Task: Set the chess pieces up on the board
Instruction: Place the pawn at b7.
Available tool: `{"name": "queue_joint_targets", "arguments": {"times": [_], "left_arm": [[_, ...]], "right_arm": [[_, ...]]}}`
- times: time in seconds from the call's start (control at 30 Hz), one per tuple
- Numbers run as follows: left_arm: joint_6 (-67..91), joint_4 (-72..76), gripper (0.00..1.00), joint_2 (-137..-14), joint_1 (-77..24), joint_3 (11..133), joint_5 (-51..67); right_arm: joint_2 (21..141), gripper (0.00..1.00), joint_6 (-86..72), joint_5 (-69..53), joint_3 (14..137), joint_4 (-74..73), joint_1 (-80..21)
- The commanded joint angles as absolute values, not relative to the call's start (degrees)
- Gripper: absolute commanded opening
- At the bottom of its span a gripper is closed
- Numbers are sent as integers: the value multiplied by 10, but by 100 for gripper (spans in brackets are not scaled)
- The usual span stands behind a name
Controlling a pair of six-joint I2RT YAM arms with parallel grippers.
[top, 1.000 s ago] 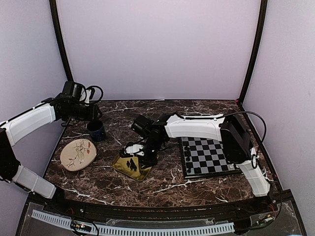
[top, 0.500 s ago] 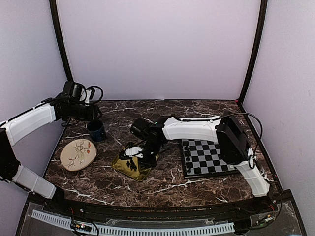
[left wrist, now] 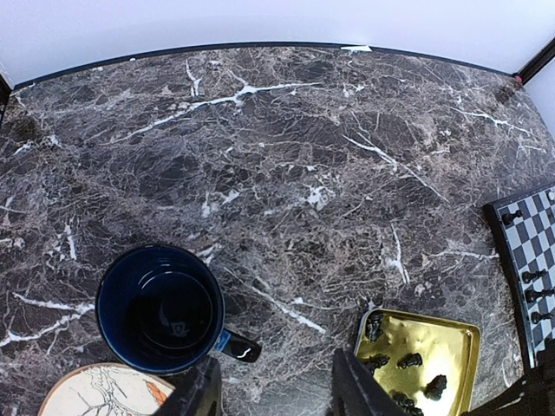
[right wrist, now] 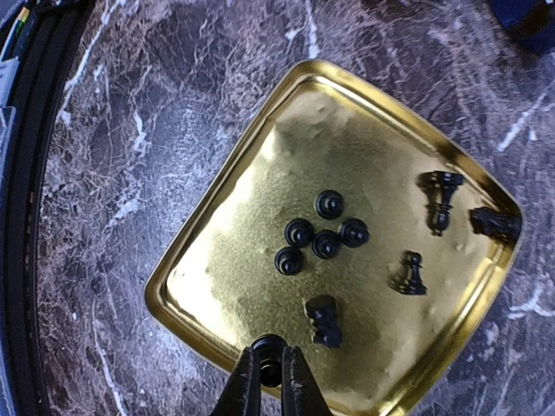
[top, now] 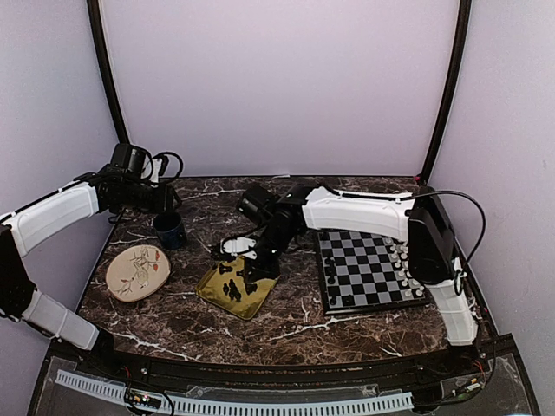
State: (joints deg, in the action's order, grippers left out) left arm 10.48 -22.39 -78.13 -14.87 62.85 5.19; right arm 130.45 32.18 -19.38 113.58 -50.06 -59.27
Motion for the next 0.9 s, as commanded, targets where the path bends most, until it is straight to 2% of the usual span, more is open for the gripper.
{"name": "queue_joint_targets", "arguments": {"times": [0.0, 0.57, 0.73, 0.87], "left_arm": [[93, -222, 46, -784, -145, 628, 64], [79, -221, 45, -798, -146, 631, 65], [79, -221, 45, -802, -146, 631, 66], [79, -221, 45, -805, -145, 632, 67]], "right_arm": [[1218, 9, 312, -196, 1088, -497, -562], [874, 8, 296, -180, 684, -407, -376], [829, 8, 305, -167, 589, -363, -370], [847, 8, 316, -173, 572, -363, -370]]}}
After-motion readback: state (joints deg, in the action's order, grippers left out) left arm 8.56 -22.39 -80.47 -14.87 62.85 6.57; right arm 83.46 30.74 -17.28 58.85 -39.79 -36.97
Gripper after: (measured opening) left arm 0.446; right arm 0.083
